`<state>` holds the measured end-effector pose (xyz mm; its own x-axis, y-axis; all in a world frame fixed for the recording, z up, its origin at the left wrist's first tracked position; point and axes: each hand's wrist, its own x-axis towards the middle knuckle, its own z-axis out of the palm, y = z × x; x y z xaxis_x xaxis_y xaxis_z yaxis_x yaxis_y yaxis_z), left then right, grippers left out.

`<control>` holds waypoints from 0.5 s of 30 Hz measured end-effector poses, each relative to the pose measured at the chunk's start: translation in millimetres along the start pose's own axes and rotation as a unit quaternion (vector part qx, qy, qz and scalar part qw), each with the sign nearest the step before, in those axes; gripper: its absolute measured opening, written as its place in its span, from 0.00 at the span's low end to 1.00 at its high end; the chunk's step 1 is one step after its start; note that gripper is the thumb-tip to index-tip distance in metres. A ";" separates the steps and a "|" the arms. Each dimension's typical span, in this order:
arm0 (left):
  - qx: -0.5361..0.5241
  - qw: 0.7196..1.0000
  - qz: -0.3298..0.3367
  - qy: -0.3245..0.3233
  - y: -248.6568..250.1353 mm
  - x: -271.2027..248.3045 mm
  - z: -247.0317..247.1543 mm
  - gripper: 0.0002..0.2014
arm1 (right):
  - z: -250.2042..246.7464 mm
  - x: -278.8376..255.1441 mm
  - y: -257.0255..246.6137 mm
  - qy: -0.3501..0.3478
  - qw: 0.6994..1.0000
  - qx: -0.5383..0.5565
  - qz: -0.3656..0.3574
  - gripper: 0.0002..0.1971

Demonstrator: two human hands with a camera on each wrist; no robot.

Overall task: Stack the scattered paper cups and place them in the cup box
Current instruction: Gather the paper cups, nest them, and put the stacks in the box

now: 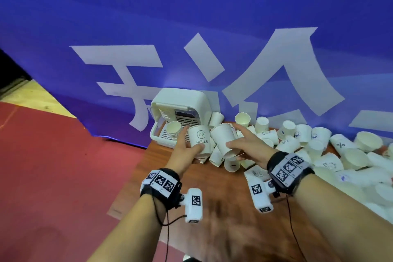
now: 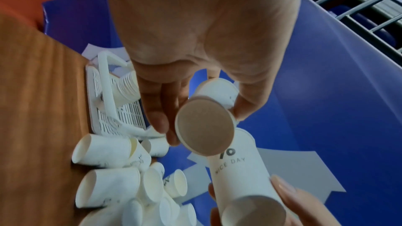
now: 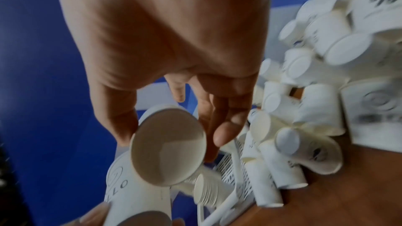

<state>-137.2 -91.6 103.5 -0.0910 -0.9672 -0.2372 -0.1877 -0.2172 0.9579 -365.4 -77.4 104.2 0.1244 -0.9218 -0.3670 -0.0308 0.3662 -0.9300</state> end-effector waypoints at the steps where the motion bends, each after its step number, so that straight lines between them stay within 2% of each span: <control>1: 0.001 1.000 -0.002 0.004 -0.2 -1.9 -6.8 0.39 | 8.7 6.0 -1.7 -0.015 1.000 -0.008 -0.001 0.38; 8: -0.024 0.996 -0.022 0.078 -15.2 0.5 -49.5 0.22 | 64.7 40.2 -12.5 -0.039 0.997 -0.061 -0.022 0.26; 13: -0.012 0.996 -0.018 0.084 -23.6 25.7 -77.6 0.15 | 91.8 67.8 -11.9 -0.034 0.995 -0.090 -0.017 0.12; 15: -0.010 0.997 -0.019 0.075 -25.6 39.0 -89.9 0.14 | 99.1 82.8 -13.3 -0.013 0.993 -0.114 -0.021 0.15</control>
<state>-47.9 -135.5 84.3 0.0627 -0.9668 -0.2475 -0.1678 -0.2547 0.9524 -256.4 -146.0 87.9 0.1561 -0.9310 -0.3301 -0.2485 0.2864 -0.9253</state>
